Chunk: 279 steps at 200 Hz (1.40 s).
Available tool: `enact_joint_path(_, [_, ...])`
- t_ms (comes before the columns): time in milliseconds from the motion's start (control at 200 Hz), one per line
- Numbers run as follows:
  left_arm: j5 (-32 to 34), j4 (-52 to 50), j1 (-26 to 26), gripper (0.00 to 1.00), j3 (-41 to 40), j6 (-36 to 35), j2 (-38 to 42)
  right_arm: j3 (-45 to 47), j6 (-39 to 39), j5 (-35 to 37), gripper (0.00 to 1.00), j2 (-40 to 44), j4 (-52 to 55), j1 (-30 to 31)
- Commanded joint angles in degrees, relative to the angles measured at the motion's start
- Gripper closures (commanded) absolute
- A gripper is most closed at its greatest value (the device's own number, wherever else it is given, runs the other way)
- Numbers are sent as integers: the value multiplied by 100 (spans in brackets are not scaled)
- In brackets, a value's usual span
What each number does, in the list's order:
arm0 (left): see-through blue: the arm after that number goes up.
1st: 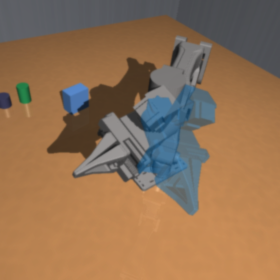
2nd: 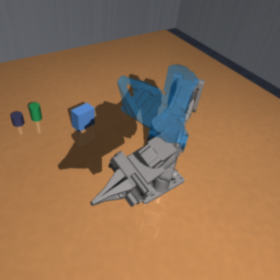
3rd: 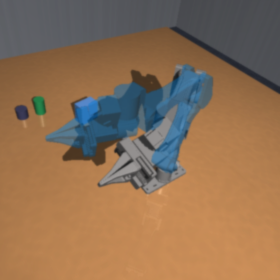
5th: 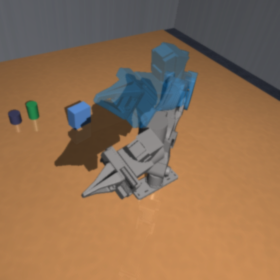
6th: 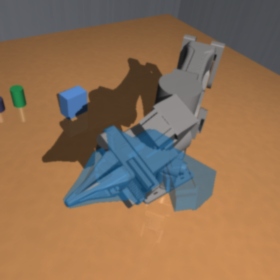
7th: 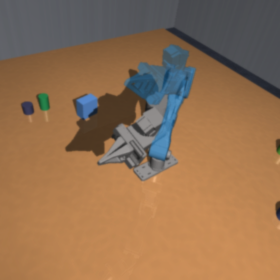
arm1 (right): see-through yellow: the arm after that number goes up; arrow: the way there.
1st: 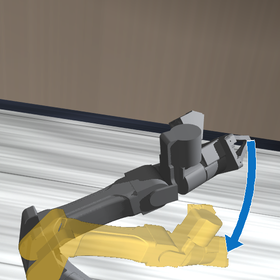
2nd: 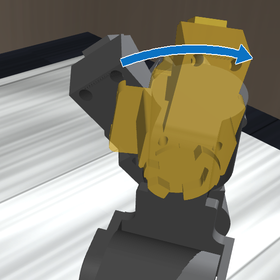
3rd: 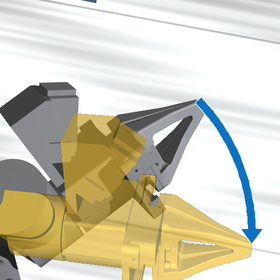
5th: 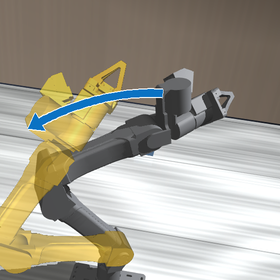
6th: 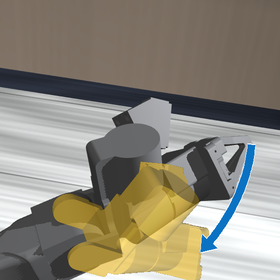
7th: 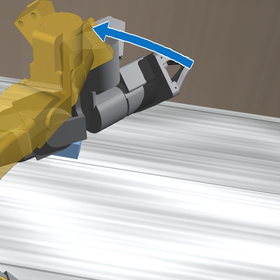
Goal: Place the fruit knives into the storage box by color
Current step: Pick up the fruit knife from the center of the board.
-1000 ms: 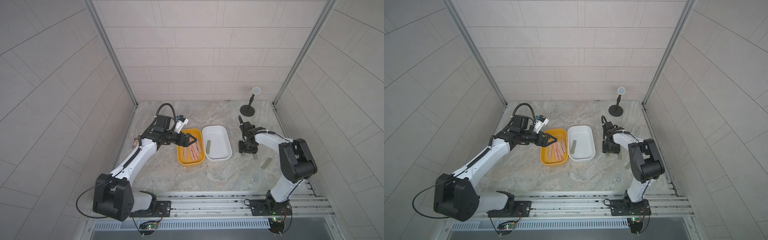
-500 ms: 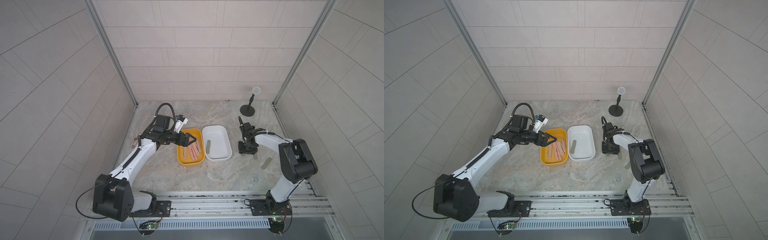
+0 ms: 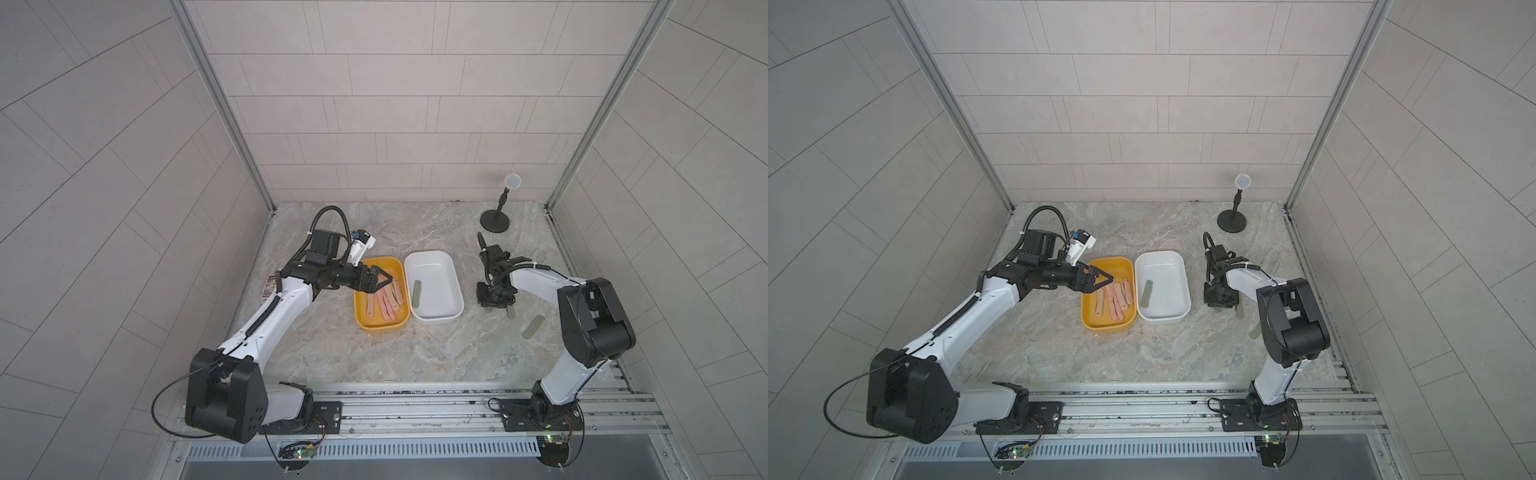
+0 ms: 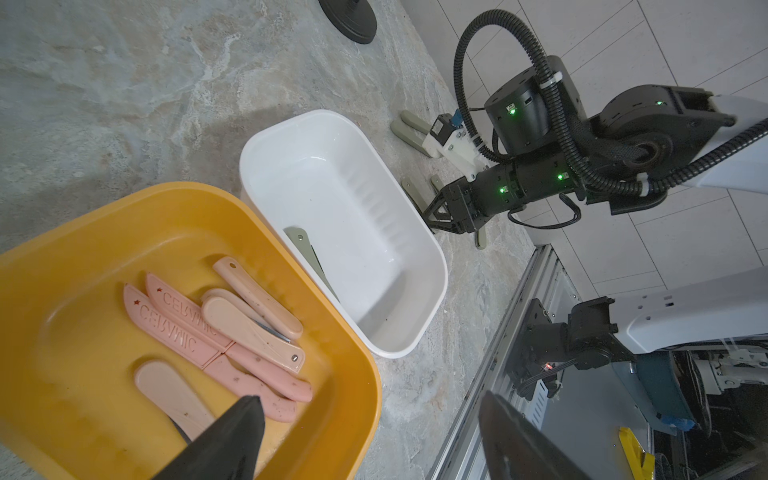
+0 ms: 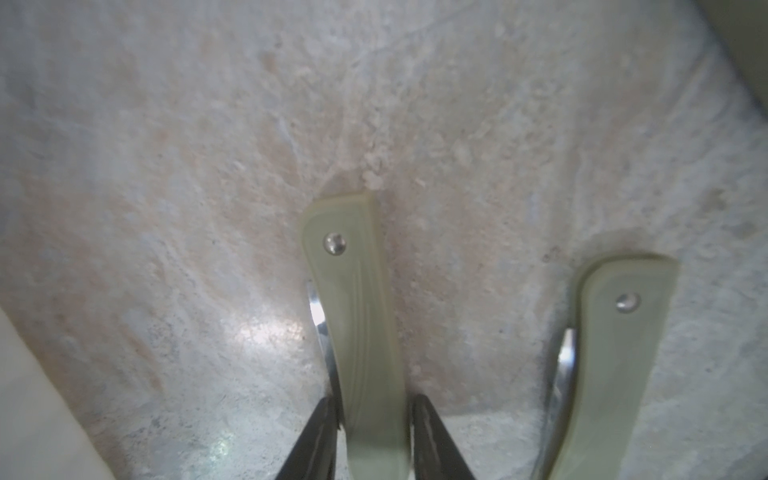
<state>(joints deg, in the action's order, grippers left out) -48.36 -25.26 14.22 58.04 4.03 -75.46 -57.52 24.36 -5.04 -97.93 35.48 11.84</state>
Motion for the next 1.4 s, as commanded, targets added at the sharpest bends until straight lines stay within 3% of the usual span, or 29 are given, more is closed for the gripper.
enact_joint_path(0, [-23, 51, -41, 12, -12, -92, 89, 180, -8, -85, 69, -83, 79, -5])
enact_joint_path(836, [12, 55, -84, 12, -3, -80, 140, -526, -28, -63, 75, 618, 912, 229])
enact_joint_path(1156, [37, -69, -299, 13, 106, -79, 200, -1520, 110, -52, 74, 802, 1408, 832])
enact_joint_path(1391, [-57, -98, -573, 13, 122, -22, 303, -2071, 326, -28, 74, 418, 1432, 1499])
